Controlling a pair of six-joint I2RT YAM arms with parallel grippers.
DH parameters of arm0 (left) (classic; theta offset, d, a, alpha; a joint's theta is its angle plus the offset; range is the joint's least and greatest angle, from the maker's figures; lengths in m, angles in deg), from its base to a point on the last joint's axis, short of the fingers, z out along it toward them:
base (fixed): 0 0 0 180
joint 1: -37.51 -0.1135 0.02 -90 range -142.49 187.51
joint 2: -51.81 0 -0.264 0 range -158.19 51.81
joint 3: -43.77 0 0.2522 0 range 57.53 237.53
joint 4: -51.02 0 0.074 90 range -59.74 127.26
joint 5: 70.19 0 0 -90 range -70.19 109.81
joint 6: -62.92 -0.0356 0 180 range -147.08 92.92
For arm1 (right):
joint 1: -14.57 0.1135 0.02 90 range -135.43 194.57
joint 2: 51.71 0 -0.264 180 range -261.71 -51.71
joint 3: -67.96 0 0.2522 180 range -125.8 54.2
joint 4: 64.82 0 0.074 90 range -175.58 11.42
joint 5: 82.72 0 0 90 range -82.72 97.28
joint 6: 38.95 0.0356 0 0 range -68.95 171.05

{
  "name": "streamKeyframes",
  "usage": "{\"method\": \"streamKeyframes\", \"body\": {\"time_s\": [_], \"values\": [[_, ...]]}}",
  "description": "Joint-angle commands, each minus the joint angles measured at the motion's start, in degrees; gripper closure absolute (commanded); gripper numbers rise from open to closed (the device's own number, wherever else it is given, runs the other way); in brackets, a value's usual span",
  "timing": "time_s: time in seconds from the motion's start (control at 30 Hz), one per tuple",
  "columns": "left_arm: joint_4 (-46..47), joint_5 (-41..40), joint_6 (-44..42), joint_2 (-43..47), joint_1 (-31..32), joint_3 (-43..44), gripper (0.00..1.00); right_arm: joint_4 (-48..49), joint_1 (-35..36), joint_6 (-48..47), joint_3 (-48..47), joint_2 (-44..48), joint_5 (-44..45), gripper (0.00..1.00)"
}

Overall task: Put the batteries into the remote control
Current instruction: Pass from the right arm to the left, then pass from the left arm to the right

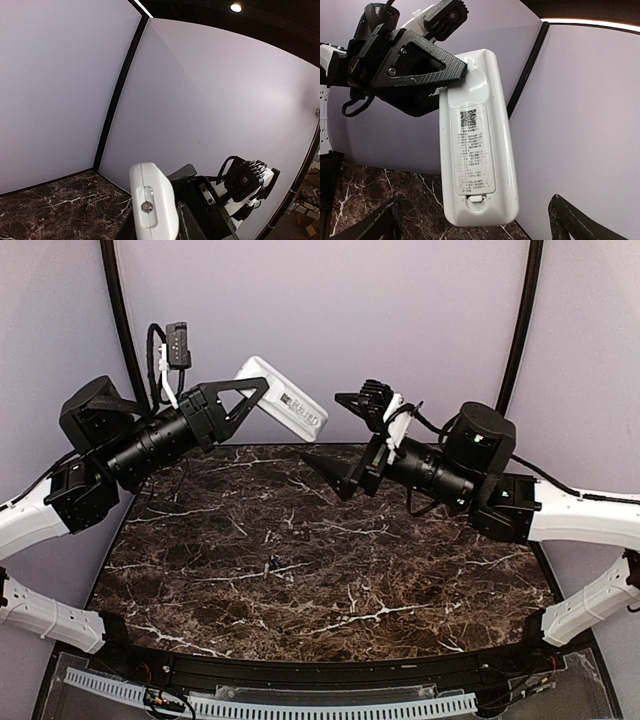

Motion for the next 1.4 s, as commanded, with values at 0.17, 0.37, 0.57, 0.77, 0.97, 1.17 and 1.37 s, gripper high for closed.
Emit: {"method": "streamKeyframes", "body": {"time_s": [0.17, 0.37, 0.57, 0.77, 0.97, 1.17, 1.37], "values": [[5.76, 4.08, 5.23, 0.01, -0.16, -1.42, 1.0, 3.09, -0.28, -5.92, -7.11, -6.75, -1.41, 0.16], [5.47, 3.89, 5.02, -0.1, -0.18, -1.65, 1.0, 2.95, -0.19, -4.84, -8.32, -7.5, -0.91, 0.34], [4.97, 3.14, 4.34, -0.05, -0.12, -1.88, 1.0, 0.47, 0.07, -4.94, -9.62, -7.57, 0.24, 0.6], [3.44, 1.39, 2.45, 0.71, -0.23, -2.34, 0.99, -8.38, 0.13, -3.9, -12.75, -6.86, 0.35, 0.77], [-5.8, 0.64, -12.59, 2.83, -0.24, -0.03, 0.03, -21.14, -0.11, -2.88, -14.71, -3.68, -1.2, 0.78], [-28.93, 2.93, -37.79, 4.92, -0.09, 6.28, 0.01, -44.86, -2.11, -0.28, -20.68, -2.08, -6.6, 0.81], [-46.26, 4.57, -60.16, 3.21, 1.23, 8.3, 0.01, -55.43, -2.44, -2.35, -22.02, -1.85, -11.96, 0.83]]}}
